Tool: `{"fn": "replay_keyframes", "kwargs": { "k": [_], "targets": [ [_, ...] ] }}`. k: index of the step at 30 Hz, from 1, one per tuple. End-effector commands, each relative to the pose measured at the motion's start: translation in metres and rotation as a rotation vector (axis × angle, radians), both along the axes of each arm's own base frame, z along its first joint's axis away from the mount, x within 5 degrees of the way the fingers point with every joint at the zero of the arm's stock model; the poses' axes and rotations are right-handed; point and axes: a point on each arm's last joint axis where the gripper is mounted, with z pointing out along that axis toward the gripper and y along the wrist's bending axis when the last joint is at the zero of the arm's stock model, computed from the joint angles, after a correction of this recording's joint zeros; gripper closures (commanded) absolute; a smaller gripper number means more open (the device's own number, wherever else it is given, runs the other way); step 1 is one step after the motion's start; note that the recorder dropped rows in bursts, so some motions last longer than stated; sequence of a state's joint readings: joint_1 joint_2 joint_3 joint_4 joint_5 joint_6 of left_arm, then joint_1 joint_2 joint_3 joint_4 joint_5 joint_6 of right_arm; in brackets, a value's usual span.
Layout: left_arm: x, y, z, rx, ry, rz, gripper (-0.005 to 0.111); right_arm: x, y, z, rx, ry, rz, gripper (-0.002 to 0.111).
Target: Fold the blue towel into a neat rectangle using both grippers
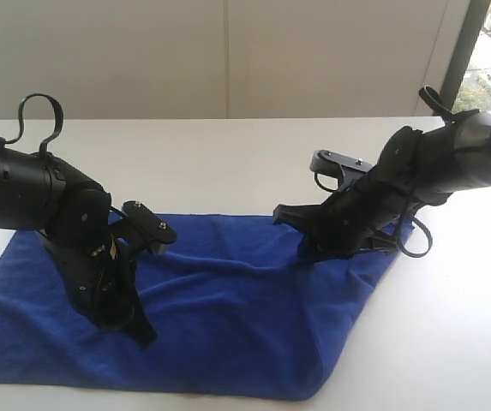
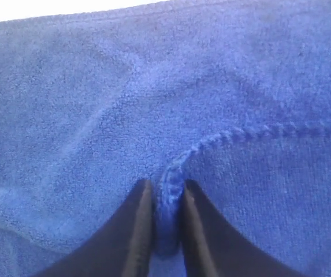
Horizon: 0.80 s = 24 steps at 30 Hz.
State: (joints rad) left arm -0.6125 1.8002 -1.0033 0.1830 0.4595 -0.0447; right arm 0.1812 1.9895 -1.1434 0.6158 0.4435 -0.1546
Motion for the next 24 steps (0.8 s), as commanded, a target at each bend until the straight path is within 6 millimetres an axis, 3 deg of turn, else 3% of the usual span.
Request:
{"fn": "replay_keyframes", "kwargs": {
  "k": [1,3,6,10,18,24],
  "targets": [
    [-0.001,0.000,-0.001,-0.001,0.011,0.007,0.107,0.000,-0.001,0.005,-0.017,-0.021,0.033,0.097],
    [-0.001,0.000,-0.001,0.000,0.013,0.009,0.107,-0.002,-0.003,0.010,-0.050,-0.031,0.075,0.100],
    [-0.001,0.000,-0.001,-0.001,0.012,0.009,0.107,-0.009,-0.023,0.033,-0.128,-0.040,0.149,0.102],
    [-0.003,0.001,-0.002,0.015,0.031,0.011,0.107,-0.034,-0.048,0.066,-0.237,0.072,0.250,0.103],
    [-0.004,0.002,-0.002,0.026,0.044,0.013,0.107,-0.079,-0.072,0.073,-0.450,0.398,0.315,0.103],
    [-0.004,0.003,-0.002,0.029,0.048,0.013,0.107,-0.105,-0.088,0.071,-0.589,0.496,0.281,0.103]
  ]
}}
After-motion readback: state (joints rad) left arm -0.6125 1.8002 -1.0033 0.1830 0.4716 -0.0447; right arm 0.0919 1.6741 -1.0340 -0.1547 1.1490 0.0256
